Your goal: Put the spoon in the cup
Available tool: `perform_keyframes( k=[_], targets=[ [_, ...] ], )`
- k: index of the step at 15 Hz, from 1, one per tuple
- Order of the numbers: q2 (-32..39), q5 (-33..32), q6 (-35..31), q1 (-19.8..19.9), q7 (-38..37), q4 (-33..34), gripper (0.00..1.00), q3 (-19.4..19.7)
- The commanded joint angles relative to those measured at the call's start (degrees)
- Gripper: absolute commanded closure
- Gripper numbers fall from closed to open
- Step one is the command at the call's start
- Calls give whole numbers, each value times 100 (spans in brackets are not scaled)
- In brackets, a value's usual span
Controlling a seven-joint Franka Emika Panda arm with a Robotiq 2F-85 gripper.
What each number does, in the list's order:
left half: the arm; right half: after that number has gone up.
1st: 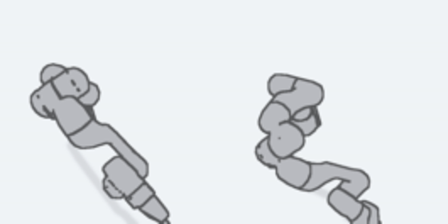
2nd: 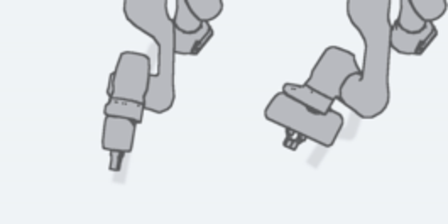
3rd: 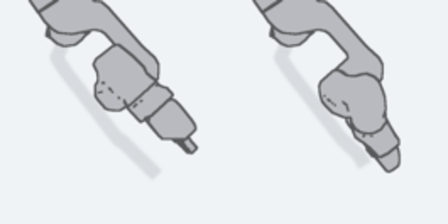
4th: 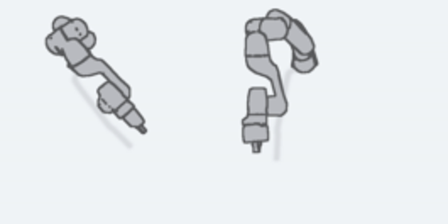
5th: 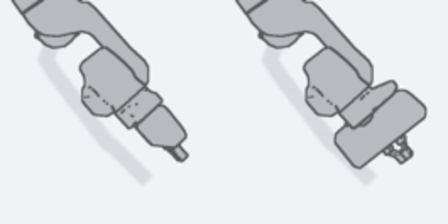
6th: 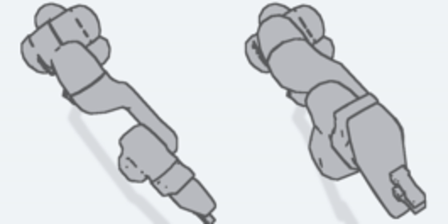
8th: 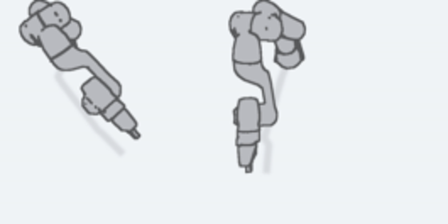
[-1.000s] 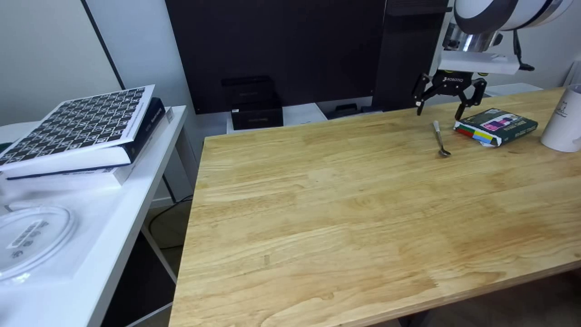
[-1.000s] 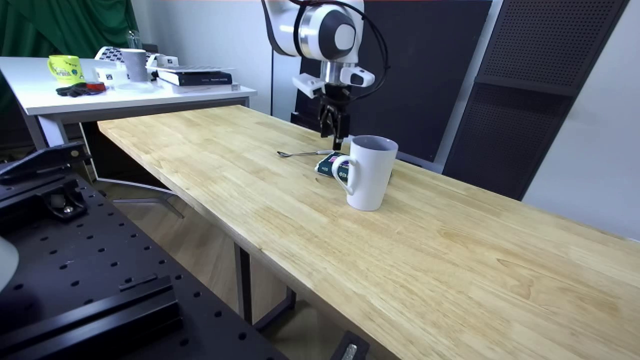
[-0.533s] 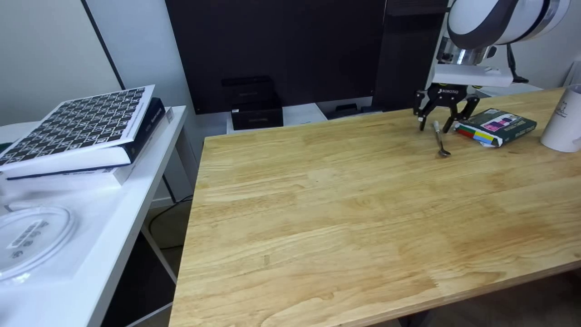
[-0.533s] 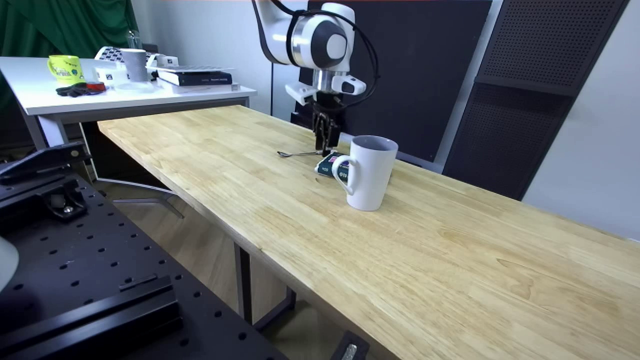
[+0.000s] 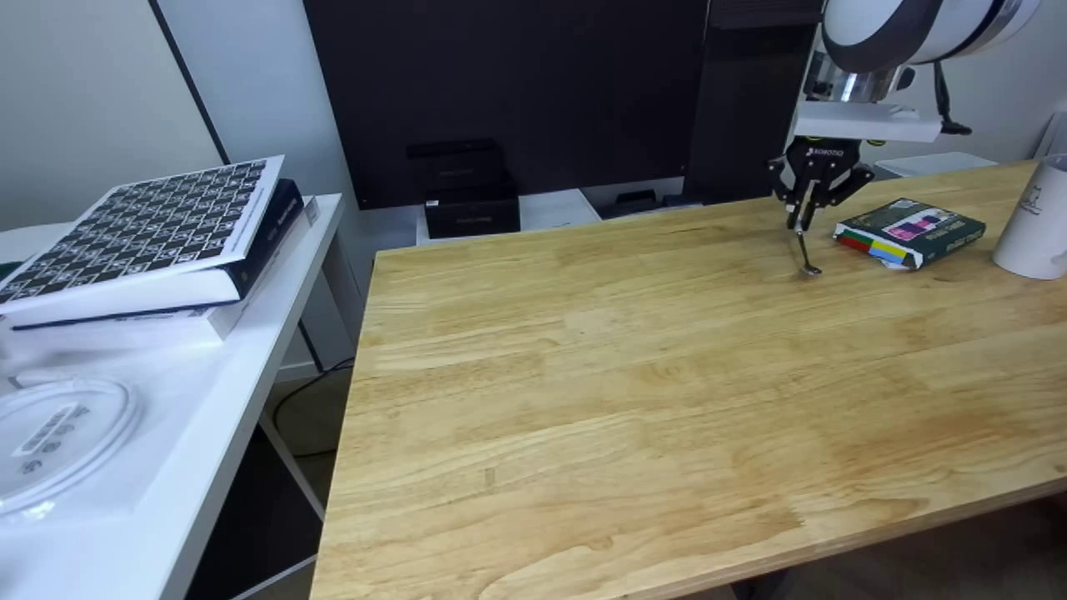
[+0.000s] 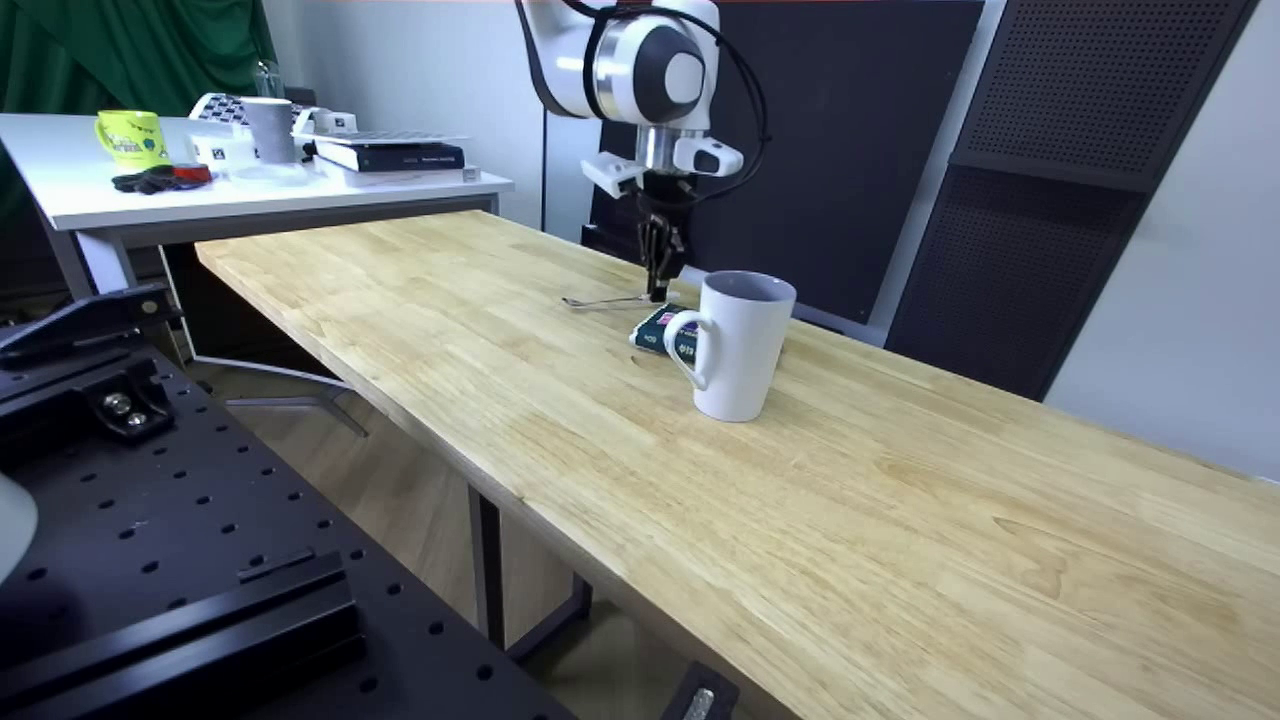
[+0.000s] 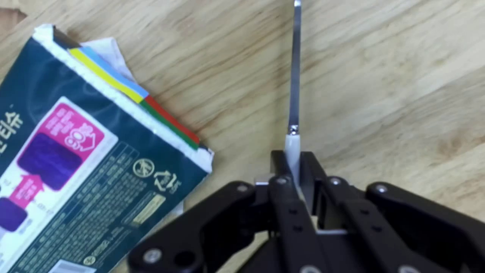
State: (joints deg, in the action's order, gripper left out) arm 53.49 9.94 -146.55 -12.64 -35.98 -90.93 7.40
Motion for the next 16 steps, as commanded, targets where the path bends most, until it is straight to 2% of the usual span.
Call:
perform_keyframes(
  k=[1,5,8,12,16],
  targets=[
    [-329,-184,553,-25,-234,271,97,176],
    [-1031,-458,1122,-6,-100,290,97,235],
    [-1732,-1140,1136,-129,-128,-67,97,496],
    [-2630,-2653,376,-375,-493,-913,97,1078],
    [-3253,-4528,-421,-624,-1732,-1773,97,1778]
  ],
)
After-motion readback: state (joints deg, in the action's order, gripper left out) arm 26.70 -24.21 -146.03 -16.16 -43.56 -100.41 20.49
